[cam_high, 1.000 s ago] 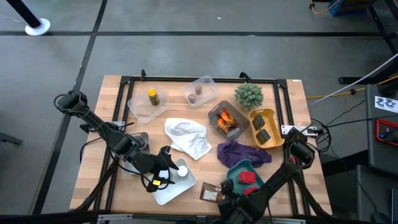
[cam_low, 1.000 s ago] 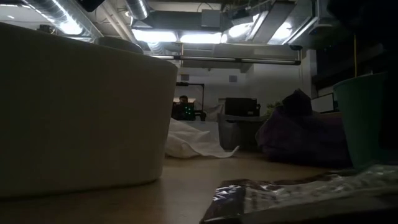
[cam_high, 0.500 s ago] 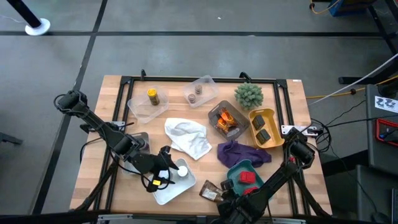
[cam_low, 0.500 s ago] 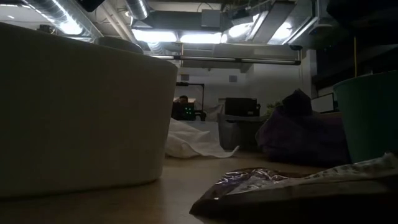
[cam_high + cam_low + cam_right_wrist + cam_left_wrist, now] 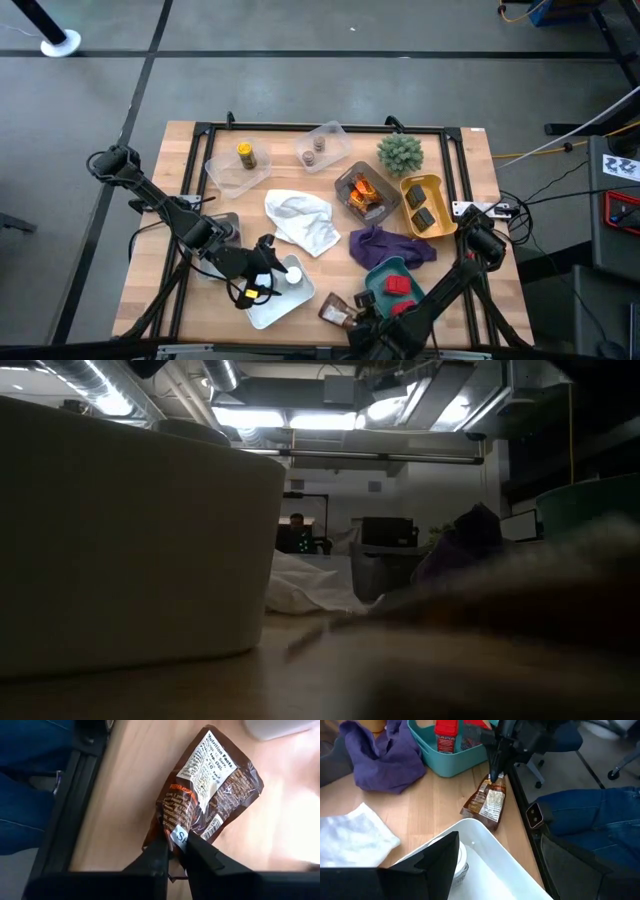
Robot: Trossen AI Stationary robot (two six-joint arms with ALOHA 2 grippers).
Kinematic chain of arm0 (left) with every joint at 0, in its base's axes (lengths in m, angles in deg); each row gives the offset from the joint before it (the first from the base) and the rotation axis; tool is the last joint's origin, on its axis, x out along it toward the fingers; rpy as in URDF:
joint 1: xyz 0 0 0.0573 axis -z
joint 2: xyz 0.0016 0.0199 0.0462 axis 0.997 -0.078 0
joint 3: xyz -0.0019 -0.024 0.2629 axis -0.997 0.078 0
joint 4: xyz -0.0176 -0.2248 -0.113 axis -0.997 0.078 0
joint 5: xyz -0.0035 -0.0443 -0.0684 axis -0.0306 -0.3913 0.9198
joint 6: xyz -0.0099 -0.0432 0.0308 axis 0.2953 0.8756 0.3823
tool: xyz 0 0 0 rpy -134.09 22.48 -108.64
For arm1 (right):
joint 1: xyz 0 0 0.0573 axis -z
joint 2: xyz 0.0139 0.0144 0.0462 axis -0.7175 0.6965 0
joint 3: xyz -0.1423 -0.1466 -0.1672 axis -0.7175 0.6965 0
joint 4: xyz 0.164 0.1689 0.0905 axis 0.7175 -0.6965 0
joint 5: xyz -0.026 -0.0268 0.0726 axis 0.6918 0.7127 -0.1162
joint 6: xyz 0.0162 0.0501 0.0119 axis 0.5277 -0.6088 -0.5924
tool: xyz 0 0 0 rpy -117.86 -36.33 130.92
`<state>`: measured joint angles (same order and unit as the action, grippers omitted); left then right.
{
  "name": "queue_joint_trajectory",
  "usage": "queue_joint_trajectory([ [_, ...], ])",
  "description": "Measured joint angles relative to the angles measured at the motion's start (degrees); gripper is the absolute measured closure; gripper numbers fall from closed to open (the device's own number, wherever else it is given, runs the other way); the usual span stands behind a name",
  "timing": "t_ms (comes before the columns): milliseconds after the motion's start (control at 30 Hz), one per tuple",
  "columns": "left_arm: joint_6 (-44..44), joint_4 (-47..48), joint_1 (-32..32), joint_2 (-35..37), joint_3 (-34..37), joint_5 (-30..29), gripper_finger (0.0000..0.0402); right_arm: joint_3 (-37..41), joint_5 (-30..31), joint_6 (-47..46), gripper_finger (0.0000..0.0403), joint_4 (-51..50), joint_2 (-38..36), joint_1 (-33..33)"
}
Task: Sort spices by type
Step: Put the orange spice pack into the black bin
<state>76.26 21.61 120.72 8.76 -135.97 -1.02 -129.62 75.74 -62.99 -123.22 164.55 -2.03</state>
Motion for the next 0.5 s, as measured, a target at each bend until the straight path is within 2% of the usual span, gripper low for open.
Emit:
queue_joint_trajectory([
  [267,-8.75,-0.79,0.0,-0.04,0.0,0.02,0.0137,-8.21,4.0,0.04,0.0357,-11.23,-0.04,-0.02],
  [500,-21.51,-6.33,0.02,-2.77,0.0,-0.01,0.0137,-15.36,9.26,0.08,0.0362,-22.16,-0.07,0.0],
])
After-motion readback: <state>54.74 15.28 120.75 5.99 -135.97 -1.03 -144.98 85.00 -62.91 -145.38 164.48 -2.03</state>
